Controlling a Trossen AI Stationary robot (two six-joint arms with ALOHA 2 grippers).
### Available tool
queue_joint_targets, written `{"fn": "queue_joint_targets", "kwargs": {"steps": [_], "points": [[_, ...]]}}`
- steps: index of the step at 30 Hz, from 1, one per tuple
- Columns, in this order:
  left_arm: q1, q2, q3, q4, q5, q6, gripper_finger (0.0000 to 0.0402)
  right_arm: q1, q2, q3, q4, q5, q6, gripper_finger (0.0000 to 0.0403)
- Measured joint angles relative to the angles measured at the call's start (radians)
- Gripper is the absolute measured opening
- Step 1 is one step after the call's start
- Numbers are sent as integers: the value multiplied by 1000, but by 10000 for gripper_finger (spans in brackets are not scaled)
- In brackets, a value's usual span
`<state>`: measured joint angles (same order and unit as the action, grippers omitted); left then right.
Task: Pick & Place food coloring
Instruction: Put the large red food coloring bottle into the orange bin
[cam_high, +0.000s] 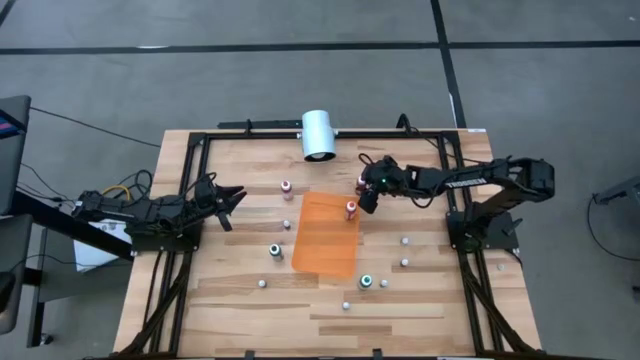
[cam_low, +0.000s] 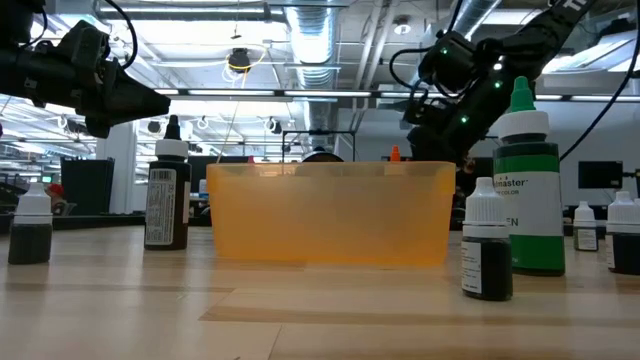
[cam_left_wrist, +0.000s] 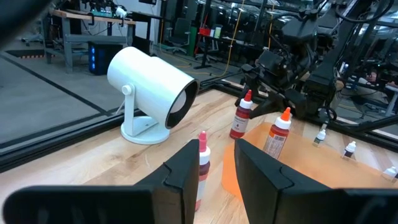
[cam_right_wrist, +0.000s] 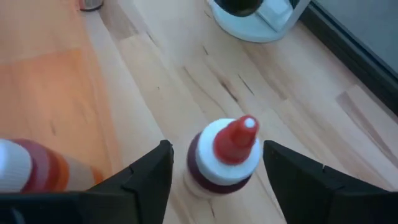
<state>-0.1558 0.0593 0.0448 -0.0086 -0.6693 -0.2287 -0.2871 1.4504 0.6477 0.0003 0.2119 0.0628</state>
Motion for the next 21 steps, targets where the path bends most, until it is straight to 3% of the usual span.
{"fn": "queue_joint_targets", "kwargs": {"steps": [10,21], "points": [[0,0,0,0,0,0,93,-10,1,0,1,-2,16,121],[0,0,0,0,0,0,93,-13,1,82,-38,-5,28,140]]}}
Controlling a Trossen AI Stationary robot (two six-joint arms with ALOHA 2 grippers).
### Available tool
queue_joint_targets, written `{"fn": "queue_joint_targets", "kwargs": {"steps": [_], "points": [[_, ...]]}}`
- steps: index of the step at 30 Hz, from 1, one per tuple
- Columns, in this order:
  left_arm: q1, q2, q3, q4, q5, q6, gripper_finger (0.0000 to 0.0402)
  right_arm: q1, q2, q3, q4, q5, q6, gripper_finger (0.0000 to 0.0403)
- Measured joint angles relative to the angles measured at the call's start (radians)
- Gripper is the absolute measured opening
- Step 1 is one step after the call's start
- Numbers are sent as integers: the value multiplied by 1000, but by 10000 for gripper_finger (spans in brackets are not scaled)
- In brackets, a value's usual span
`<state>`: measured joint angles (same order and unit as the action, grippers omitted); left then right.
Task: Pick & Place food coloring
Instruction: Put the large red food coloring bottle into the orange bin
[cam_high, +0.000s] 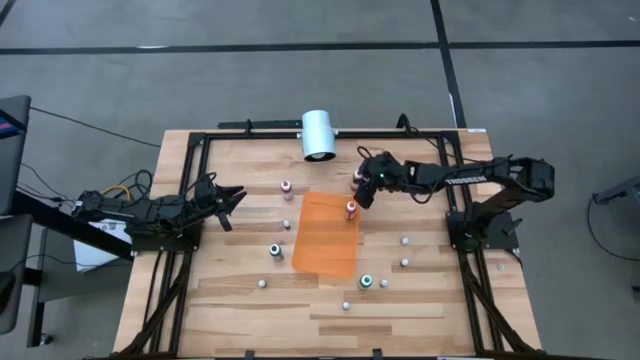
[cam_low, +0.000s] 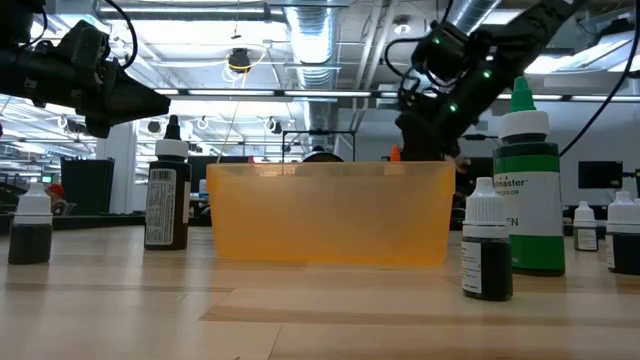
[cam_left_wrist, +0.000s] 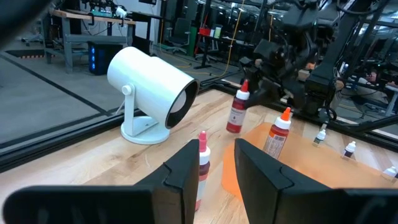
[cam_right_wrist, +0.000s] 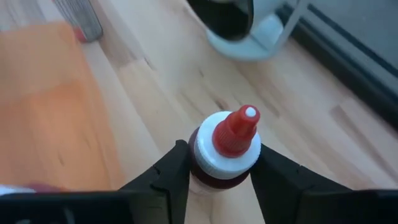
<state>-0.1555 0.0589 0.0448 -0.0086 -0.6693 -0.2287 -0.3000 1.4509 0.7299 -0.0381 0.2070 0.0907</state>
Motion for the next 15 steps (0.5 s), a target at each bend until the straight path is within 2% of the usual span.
{"fn": "queue_joint_targets", "kwargs": {"steps": [6,12,15], "points": [[0,0,0,0,0,0,93,-12,0,125,-99,0,-77,125],[0,0,0,0,1,-1,93,-12,0,276,-224,-4,-151,134],[0,0,0,0,9,-1,93,-7,0,348,-283,-60,-194,135]]}}
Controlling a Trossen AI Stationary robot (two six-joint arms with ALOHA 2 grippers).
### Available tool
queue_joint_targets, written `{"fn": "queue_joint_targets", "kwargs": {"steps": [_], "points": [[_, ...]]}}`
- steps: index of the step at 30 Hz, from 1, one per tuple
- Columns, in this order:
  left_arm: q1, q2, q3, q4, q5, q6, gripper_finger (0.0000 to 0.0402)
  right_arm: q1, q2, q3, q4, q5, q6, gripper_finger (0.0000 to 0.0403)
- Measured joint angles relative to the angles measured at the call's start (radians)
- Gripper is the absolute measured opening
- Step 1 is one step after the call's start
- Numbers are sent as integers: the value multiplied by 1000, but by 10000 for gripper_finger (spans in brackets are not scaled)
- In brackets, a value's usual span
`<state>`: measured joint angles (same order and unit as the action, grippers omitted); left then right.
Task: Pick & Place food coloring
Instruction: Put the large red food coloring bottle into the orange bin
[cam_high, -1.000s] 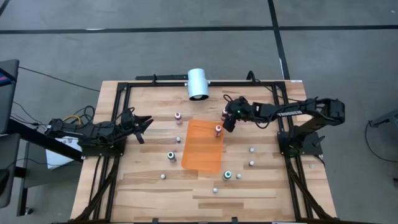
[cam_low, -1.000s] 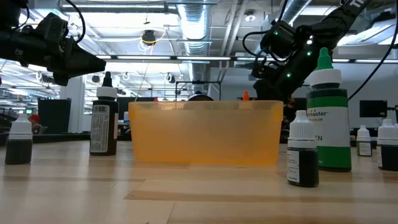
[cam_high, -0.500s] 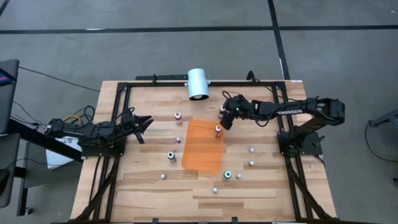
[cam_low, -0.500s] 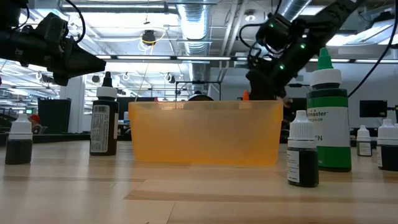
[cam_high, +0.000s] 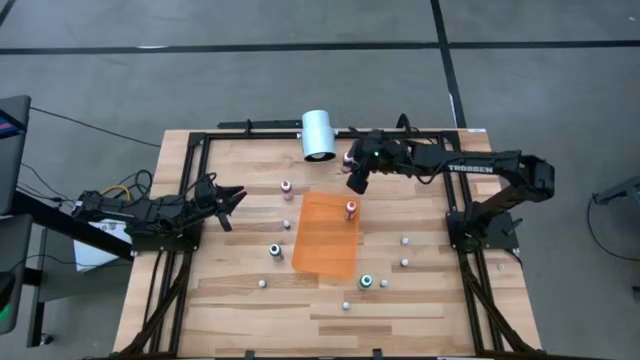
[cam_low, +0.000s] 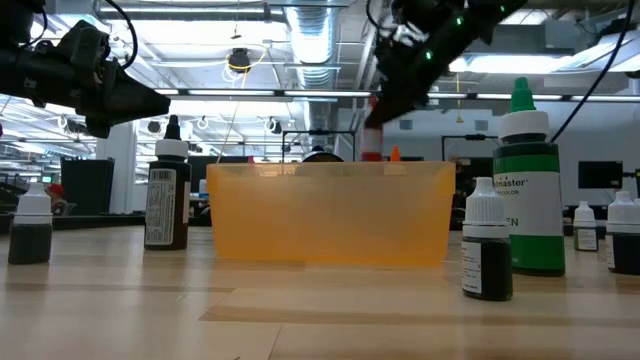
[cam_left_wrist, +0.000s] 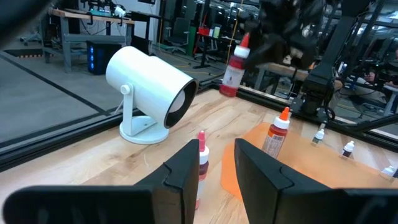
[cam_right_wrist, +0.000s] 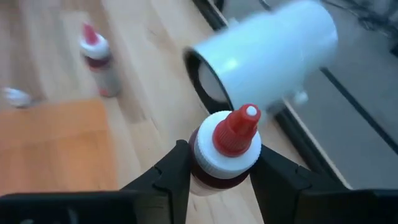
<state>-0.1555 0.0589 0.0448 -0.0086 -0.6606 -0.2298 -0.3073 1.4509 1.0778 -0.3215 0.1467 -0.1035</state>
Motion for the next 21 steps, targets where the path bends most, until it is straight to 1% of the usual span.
{"fn": "queue_joint_targets", "kwargs": {"steps": [2,4,9,12,16,19,21], "points": [[0,0,0,0,8,0,93,-1,0,45,-36,-75,-13,134],[0,0,0,0,19,0,93,-1,0,85,-70,-184,-27,133],[0,0,0,0,27,0,93,-1,0,161,-97,-522,-12,137],[0,0,0,0,28,-1,93,-1,0,188,-89,-745,44,137],[0,0,0,0,27,-1,93,5,0,193,-37,-998,144,134],[0,0,0,0,27,-1,93,19,0,193,23,-1136,208,137],[0,0,0,0,27,1,93,35,0,193,70,-1191,240,140]]}}
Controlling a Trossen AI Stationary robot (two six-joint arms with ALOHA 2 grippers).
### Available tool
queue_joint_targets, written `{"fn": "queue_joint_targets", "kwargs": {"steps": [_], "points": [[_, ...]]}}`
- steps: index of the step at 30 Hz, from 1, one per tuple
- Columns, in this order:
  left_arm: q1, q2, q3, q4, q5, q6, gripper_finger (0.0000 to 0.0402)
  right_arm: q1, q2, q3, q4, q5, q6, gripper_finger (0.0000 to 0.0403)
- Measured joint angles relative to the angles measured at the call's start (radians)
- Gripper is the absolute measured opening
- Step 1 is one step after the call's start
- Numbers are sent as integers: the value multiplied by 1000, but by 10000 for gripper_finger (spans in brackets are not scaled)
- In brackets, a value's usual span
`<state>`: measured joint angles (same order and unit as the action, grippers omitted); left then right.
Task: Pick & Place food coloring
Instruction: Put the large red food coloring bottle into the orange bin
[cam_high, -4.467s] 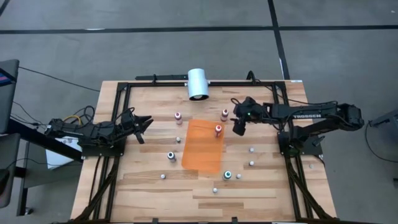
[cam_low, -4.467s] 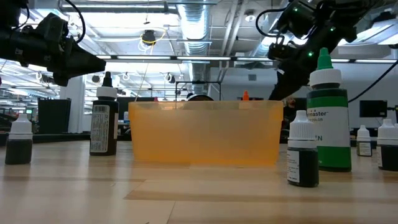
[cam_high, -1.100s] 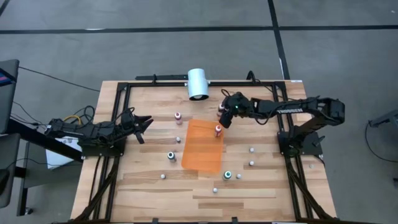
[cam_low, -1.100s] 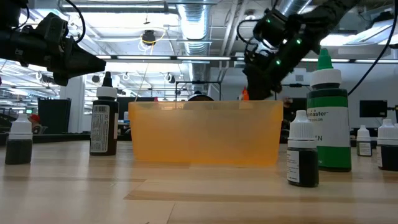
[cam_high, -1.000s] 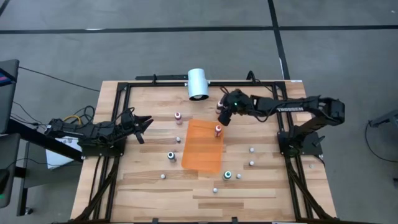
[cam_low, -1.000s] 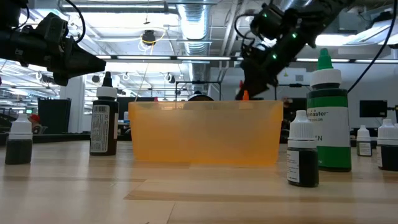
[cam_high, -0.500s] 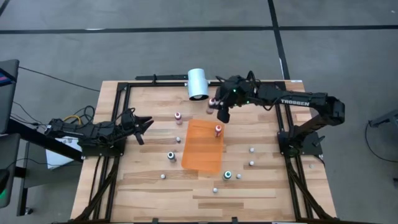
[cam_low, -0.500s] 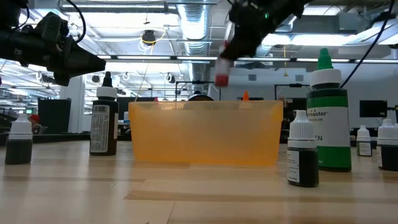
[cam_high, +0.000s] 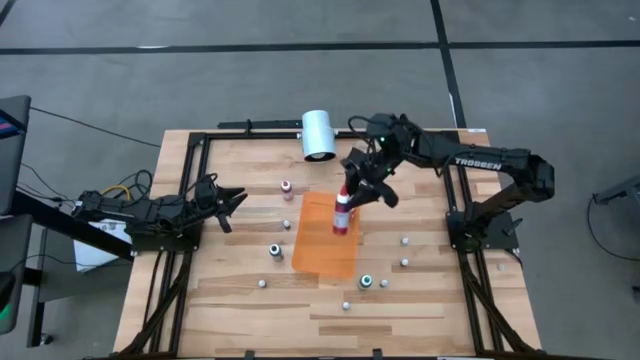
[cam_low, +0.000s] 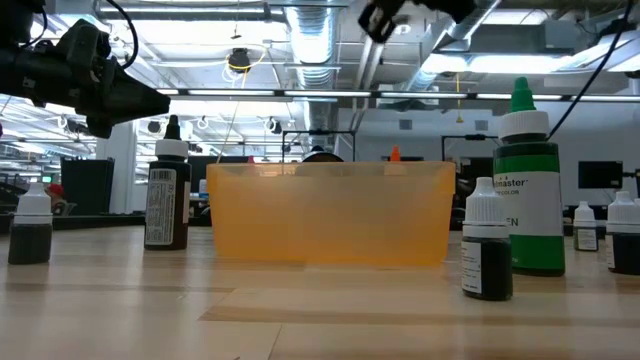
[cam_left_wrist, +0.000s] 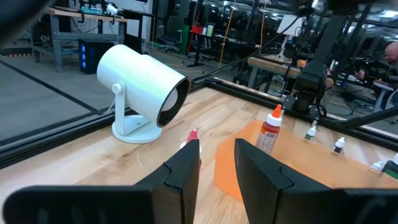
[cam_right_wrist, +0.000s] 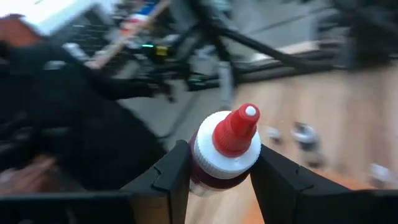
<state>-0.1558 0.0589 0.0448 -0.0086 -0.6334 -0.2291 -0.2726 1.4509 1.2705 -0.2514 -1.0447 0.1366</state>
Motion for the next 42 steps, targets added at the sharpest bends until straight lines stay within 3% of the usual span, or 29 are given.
{"fn": "queue_joint_targets", "kwargs": {"steps": [7,16,19,28,35,42], "points": [[0,0,0,0,0,0,93,52,0,0,215,-96,115,137],[0,0,0,0,0,-1,93,70,7,1,255,-40,186,144],[0,0,0,0,-1,-1,93,68,11,1,183,80,204,141],[0,0,0,0,1,-1,93,131,11,0,-157,624,65,143],[0,0,0,0,2,-1,93,247,11,0,-208,1027,12,143],[0,0,0,0,2,-2,93,351,11,0,-235,1307,12,143]]}}
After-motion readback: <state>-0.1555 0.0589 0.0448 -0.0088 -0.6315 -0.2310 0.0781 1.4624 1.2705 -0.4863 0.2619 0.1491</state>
